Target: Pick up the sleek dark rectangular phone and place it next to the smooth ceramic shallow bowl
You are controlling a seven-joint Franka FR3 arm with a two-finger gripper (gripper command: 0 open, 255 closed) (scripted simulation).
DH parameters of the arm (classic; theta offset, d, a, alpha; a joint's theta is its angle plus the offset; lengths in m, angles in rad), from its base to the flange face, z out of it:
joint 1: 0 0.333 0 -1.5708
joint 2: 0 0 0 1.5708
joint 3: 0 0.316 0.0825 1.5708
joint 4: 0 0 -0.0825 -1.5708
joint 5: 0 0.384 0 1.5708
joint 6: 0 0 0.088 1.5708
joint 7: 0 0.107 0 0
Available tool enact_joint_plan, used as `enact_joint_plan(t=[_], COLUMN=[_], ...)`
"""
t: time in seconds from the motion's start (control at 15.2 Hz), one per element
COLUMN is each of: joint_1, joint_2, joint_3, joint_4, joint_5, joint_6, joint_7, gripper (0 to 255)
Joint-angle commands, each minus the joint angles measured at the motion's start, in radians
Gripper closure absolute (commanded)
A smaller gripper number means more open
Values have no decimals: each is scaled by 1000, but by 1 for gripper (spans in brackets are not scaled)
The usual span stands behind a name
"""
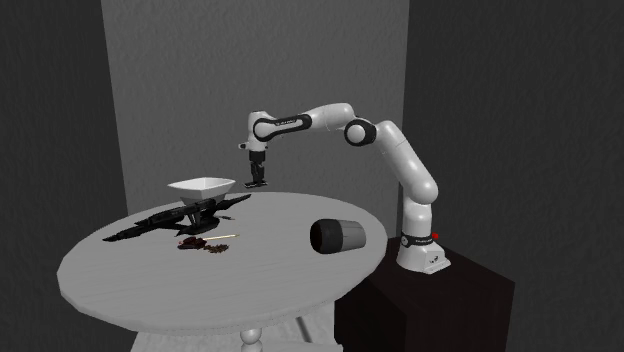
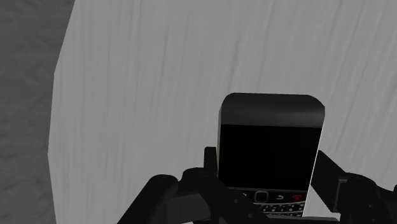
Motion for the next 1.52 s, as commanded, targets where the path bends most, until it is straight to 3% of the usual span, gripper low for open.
enact_joint_plan(t=[0.0,0.79,1.32,1.39,1.45], joint_1=[0,3,3,3,3], joint_2=[0,19,19,19,19], joint_3=[0,2,2,2,2], joint_4=[-28,-154,-154,-154,-154], joint_5=[0,3,3,3,3], joint_6=[29,173,173,173,173], joint_7=[-1,-3,-3,-3,-3], gripper=[255,255,255,0,0])
